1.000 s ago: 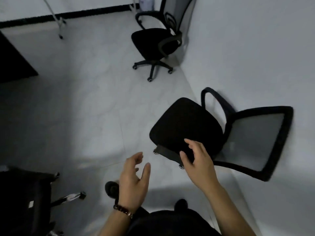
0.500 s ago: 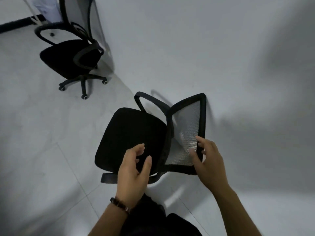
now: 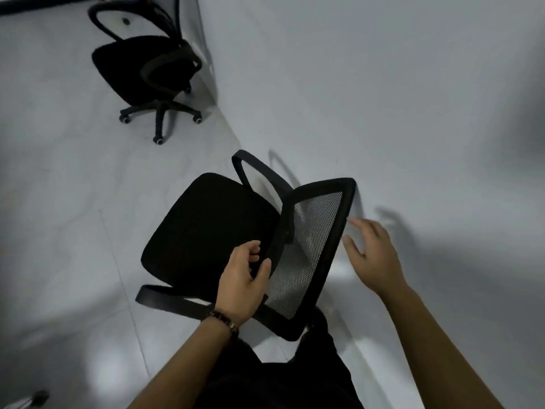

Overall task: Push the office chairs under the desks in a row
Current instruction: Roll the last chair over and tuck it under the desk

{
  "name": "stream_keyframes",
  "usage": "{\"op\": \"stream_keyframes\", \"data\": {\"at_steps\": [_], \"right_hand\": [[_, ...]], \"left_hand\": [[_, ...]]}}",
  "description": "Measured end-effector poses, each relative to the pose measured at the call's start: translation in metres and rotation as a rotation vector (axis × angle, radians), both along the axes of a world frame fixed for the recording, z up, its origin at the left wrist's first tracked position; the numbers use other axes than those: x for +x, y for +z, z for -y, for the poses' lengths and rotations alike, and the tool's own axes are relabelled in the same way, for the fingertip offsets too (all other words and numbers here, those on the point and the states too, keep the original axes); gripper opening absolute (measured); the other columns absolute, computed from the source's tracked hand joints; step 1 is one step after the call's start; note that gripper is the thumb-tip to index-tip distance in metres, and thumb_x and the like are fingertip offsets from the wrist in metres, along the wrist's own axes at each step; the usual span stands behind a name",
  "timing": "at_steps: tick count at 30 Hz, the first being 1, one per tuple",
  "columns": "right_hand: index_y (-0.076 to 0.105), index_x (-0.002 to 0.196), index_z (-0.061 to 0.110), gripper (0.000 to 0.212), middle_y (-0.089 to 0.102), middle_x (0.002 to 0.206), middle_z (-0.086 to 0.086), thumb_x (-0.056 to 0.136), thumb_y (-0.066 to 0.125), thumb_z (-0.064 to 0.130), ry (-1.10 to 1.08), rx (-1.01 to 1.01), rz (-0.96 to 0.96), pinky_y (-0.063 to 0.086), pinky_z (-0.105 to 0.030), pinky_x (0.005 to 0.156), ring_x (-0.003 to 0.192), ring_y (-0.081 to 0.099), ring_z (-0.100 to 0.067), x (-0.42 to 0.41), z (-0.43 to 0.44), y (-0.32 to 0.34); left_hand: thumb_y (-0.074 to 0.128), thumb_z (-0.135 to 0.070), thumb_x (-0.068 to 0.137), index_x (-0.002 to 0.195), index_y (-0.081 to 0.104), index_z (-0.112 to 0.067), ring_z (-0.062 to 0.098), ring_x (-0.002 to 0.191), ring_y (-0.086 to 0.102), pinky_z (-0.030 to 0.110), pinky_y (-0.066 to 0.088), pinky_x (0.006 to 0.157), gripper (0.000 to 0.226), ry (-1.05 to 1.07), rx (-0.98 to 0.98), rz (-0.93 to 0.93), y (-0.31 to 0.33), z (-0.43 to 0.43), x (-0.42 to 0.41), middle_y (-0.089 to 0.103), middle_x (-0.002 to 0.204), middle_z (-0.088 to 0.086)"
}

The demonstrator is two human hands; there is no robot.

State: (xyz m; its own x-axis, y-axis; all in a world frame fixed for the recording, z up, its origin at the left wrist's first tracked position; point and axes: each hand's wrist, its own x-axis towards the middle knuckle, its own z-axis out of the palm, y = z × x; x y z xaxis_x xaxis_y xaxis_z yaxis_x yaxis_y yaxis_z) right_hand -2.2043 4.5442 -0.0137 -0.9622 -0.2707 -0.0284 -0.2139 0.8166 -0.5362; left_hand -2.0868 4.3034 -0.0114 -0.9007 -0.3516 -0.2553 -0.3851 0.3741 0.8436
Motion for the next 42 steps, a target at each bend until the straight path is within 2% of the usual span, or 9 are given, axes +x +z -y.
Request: {"op": "stream_keyframes", "data": {"at_steps": [3, 7, 10, 14, 21, 27, 33, 38, 42], "right_hand": [[0.056, 0.129, 0.018, 0.047, 0.052, 0.134, -0.006, 0.094, 0.048, 0.047, 0.174, 0.071, -0.042, 0.038, -0.048, 0.106, 0.127, 0.044, -0.027, -0.052, 0.001, -0.024], [0.054, 0.136, 0.028, 0.056, 0.038, 0.151, -0.010, 0.093, 0.040, 0.063, 0.469, 0.262, -0.065, 0.009, -0.051, 0.118, 0.146, 0.018, -0.030, -0.086, 0.013, -0.068], [0.073, 0.109, 0.029, 0.053, 0.060, 0.133, -0.007, 0.095, 0.034, 0.063, 0.582, 0.328, -0.116, 0.008, -0.052, 0.118, 0.137, 0.037, -0.030, -0.081, 0.023, -0.088], [0.075, 0.098, 0.026, 0.045, 0.067, 0.122, -0.003, 0.097, 0.041, 0.056, 0.511, 0.235, -0.235, 0.017, -0.053, 0.115, 0.128, 0.046, -0.027, -0.064, 0.038, -0.091], [0.073, 0.097, 0.026, 0.057, 0.065, 0.121, -0.003, 0.098, 0.027, 0.060, 0.573, 0.318, -0.147, 0.014, -0.056, 0.112, 0.129, 0.043, -0.027, -0.035, 0.108, -0.090], [0.063, 0.121, 0.031, 0.072, 0.047, 0.143, -0.005, 0.089, 0.014, 0.073, 0.761, 0.508, -0.044, 0.006, -0.059, 0.113, 0.140, 0.026, -0.030, -0.052, 0.202, -0.080], [0.054, 0.131, 0.033, 0.061, 0.036, 0.151, -0.005, 0.095, 0.020, 0.067, 0.872, 0.557, 0.034, -0.003, -0.059, 0.114, 0.145, 0.012, -0.031, -0.050, 0.305, -0.071], [0.057, 0.129, 0.032, 0.063, 0.041, 0.148, -0.003, 0.094, 0.019, 0.068, 0.919, 0.569, 0.018, -0.002, -0.058, 0.114, 0.145, 0.014, -0.029, -0.052, 0.388, -0.074], [0.062, 0.122, 0.033, 0.083, 0.045, 0.145, -0.001, 0.083, 0.002, 0.074, 0.959, 0.563, -0.038, -0.002, -0.057, 0.113, 0.144, 0.018, -0.028, -0.075, 0.452, -0.079]], "left_hand": [[0.056, -0.033, 0.093, 0.130, 0.048, -0.021, 0.004, 0.109, 0.053, 0.026, 0.048, 0.090, 0.040, 0.112, -0.031, 0.096, -0.018, -0.036, 0.002, 0.053, 0.122, -0.007], [0.042, -0.045, 0.097, 0.133, 0.048, -0.019, 0.010, 0.115, 0.050, 0.026, 0.041, 0.096, 0.045, 0.175, -0.064, 0.285, -0.041, -0.092, 0.005, 0.052, 0.127, -0.005], [0.024, -0.060, 0.094, 0.133, 0.049, -0.020, 0.019, 0.126, 0.045, 0.033, 0.034, 0.105, 0.061, 0.095, -0.157, 0.393, -0.057, -0.125, 0.010, 0.050, 0.136, -0.001], [0.012, -0.065, 0.089, 0.141, 0.040, -0.027, 0.018, 0.136, 0.034, 0.037, 0.021, 0.115, 0.070, 0.123, -0.345, 0.510, -0.062, -0.131, 0.018, 0.040, 0.148, -0.003], [0.000, -0.070, 0.084, 0.144, 0.032, -0.033, 0.021, 0.141, 0.028, 0.042, 0.017, 0.116, 0.078, 0.134, -0.511, 0.641, -0.061, -0.053, 0.040, 0.036, 0.152, -0.002], [0.009, -0.071, 0.087, 0.144, 0.034, -0.032, 0.021, 0.141, 0.028, 0.045, 0.016, 0.117, 0.073, 0.172, -0.479, 0.662, -0.057, 0.046, 0.036, 0.037, 0.151, -0.001], [0.007, -0.072, 0.087, 0.144, 0.034, -0.032, 0.022, 0.141, 0.029, 0.046, 0.016, 0.116, 0.074, 0.179, -0.493, 0.661, -0.061, 0.150, 0.044, 0.037, 0.151, -0.002], [0.006, -0.072, 0.087, 0.146, 0.029, -0.033, 0.023, 0.143, 0.023, 0.047, 0.012, 0.117, 0.074, 0.200, -0.447, 0.684, -0.069, 0.230, 0.042, 0.032, 0.154, -0.002], [0.003, -0.073, 0.085, 0.146, 0.027, -0.033, 0.023, 0.144, 0.021, 0.047, 0.008, 0.117, 0.077, 0.231, -0.418, 0.704, -0.075, 0.282, 0.023, 0.030, 0.155, -0.002]]}}
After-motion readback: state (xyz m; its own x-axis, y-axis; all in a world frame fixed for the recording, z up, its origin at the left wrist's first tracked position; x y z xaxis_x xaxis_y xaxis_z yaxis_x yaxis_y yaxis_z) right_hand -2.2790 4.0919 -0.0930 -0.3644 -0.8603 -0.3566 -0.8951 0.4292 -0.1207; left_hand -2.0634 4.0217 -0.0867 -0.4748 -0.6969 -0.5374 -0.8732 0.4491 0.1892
